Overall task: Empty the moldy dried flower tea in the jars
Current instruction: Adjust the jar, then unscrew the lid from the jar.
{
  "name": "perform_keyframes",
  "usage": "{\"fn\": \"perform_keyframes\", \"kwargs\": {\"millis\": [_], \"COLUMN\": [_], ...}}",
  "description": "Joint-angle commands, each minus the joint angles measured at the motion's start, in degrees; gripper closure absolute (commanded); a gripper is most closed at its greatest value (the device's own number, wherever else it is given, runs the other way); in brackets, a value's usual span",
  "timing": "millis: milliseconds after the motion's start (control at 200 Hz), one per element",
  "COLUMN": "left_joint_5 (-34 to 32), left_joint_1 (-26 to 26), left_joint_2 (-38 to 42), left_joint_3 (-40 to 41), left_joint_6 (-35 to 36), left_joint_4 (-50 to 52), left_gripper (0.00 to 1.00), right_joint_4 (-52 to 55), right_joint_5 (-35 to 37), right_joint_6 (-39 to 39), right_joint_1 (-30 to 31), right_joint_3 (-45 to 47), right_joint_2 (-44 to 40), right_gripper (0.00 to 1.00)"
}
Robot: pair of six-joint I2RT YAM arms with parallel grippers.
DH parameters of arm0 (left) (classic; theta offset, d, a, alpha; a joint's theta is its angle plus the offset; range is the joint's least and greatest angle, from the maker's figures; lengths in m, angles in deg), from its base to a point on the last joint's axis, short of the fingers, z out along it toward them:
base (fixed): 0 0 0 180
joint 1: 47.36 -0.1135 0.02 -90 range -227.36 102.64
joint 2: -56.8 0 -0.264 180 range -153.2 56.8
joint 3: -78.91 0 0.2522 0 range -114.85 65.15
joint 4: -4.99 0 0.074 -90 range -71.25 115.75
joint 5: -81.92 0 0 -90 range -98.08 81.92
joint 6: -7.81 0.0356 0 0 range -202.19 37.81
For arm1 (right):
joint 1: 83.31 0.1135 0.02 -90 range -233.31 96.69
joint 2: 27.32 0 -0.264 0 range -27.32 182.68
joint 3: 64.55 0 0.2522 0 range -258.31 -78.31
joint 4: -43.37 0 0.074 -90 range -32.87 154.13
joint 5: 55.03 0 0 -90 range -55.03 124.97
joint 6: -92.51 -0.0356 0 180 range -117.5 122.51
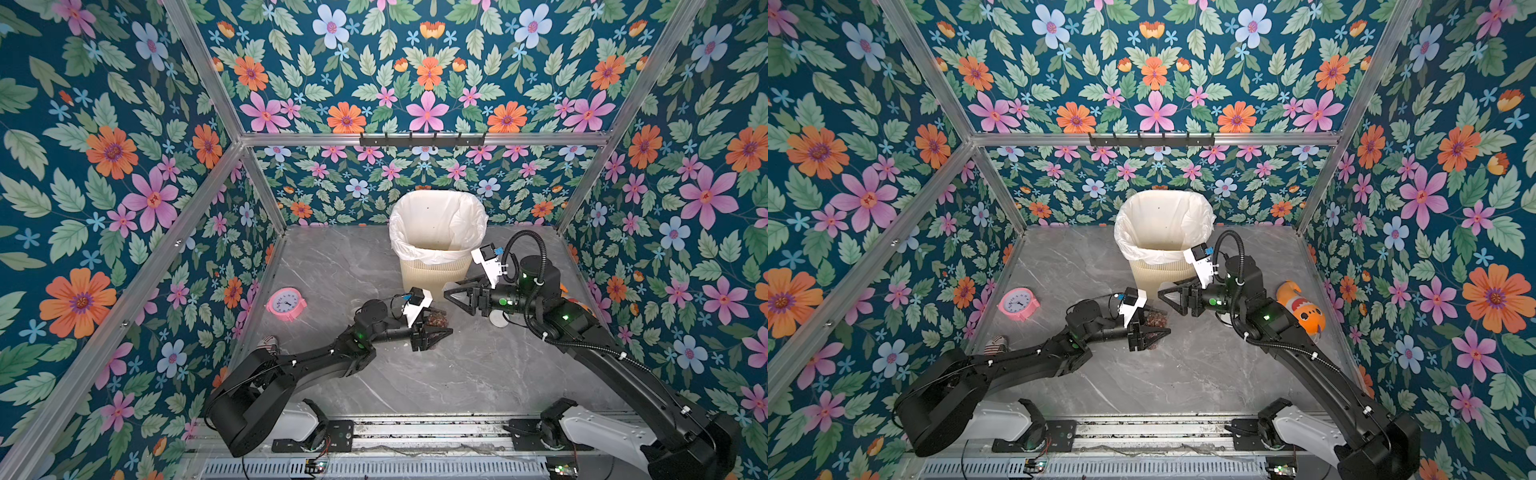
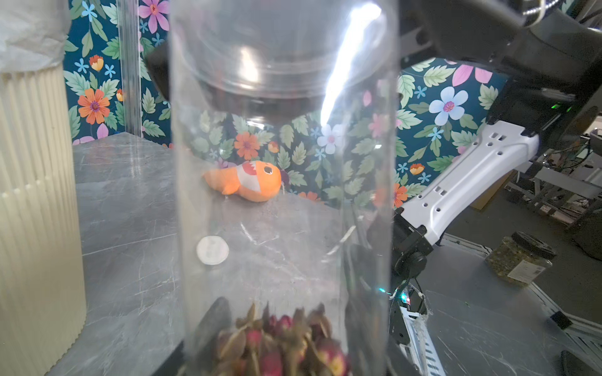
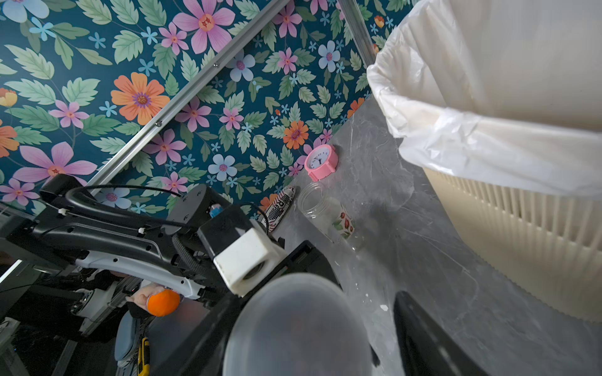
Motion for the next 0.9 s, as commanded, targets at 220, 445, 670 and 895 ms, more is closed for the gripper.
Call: {"fn": "perform_keyframes", "kwargs": {"millis": [220, 445, 670, 895], "left_joint_5": [-7.79, -12.21, -12.47, -8.89], "left_joint_1": [-0.11, -0.08, -0.14, -0.16], "left_joint_2": [0.72, -0.25, -0.80, -0.33], "left_joint_3": [-2.40, -4.78, -5.45, -6.01], "left_joint_6": [5.54, 7.10, 7.02, 6.39], "left_joint_4": [8.79, 15.04, 16.41, 15.93], "left_gripper": [0.42, 0.42, 0.42, 0.42], "right_joint_4": [10.29, 12.45, 13.20, 14.14], "right_joint_5": [3.26, 3.52, 3.92, 0.27], "right_joint_6": [-5.98, -8.30, -8.26, -5.00], "right_joint_1": [-1.79, -1.58, -1.32, -1.28], "right_joint_3": [-7.56, -8.84, -9.19, -8.85], "right_joint_2": [5.51, 8.77, 9.56, 8.83], "right_gripper": [0.23, 0.27, 0.40, 0.51]}}
